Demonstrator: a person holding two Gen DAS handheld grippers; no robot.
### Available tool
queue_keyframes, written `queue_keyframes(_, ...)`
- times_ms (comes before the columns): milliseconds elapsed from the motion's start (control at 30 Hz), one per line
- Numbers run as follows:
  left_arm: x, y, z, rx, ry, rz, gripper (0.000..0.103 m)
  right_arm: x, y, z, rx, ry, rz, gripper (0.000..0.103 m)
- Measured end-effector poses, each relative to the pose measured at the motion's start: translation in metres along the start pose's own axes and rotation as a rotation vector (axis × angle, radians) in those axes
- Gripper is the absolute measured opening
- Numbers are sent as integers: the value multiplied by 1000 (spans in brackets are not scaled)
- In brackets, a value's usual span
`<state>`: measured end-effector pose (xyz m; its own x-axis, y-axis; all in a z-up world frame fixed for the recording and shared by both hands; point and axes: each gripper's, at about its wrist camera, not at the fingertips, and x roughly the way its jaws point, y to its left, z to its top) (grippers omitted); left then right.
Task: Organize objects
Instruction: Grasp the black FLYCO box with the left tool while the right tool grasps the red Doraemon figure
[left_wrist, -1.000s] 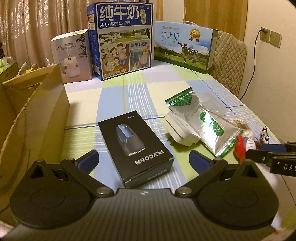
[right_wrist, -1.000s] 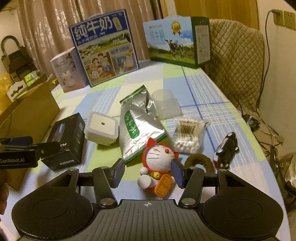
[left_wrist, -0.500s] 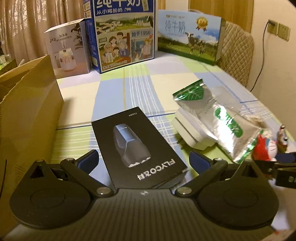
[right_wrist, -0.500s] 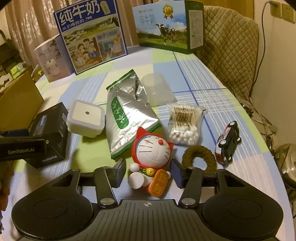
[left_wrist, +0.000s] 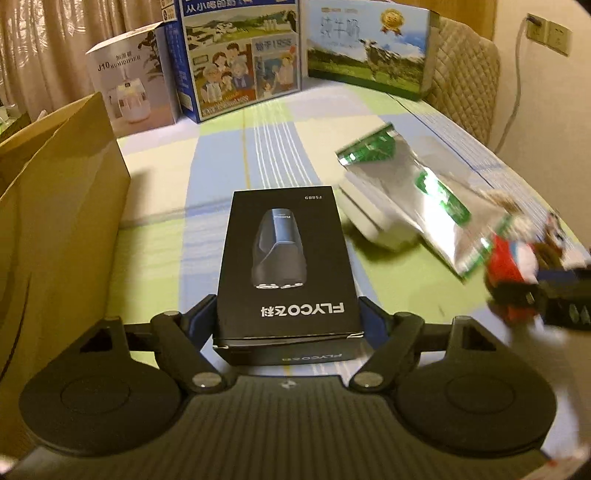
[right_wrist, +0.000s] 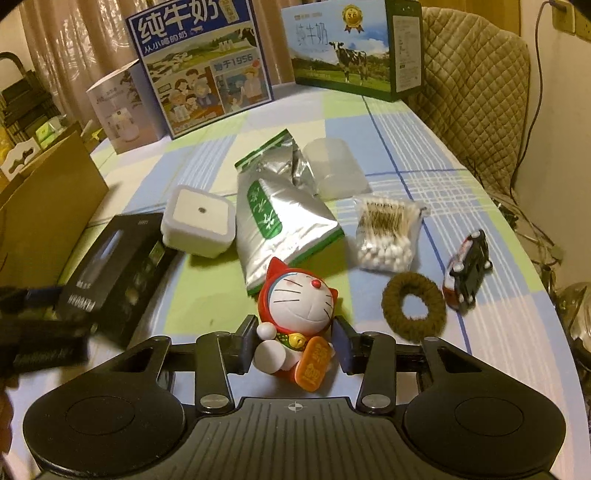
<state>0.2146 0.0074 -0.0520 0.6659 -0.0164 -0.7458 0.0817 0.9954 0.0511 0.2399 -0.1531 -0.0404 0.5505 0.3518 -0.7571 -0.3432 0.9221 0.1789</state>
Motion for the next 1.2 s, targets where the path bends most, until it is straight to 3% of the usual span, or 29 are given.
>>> queue_keyframes(200, -31, -5, -28, 9, 24, -33, 77, -6, 0, -7, -8, 4, 3, 38)
queue_keyframes(233, -33, -6, -29, 16, 23, -33, 79, -5, 0, -7, -3, 1, 4, 38)
queue_keyframes(267, -33, -6, -29, 24, 21, -29, 89, -5, 0, -7, 2, -1, 3, 38)
queue_keyframes(400, -32, -3, -21, 23, -2, -20, 91, -1, 2, -6, -7, -9, -2, 41)
queue_keyframes(633, -17, 2, -8, 11, -3, -39, 91, 11, 2, -2, 7, -24, -4, 46)
queue_keyframes(967, -2, -1, -4, 36, 13, -47, 91, 11, 11, 0, -29, -15, -14, 43)
queue_keyframes(1200, 4, -2, -2, 51, 29, -47, 80, 5, 16, 2, -33, -31, 6, 43)
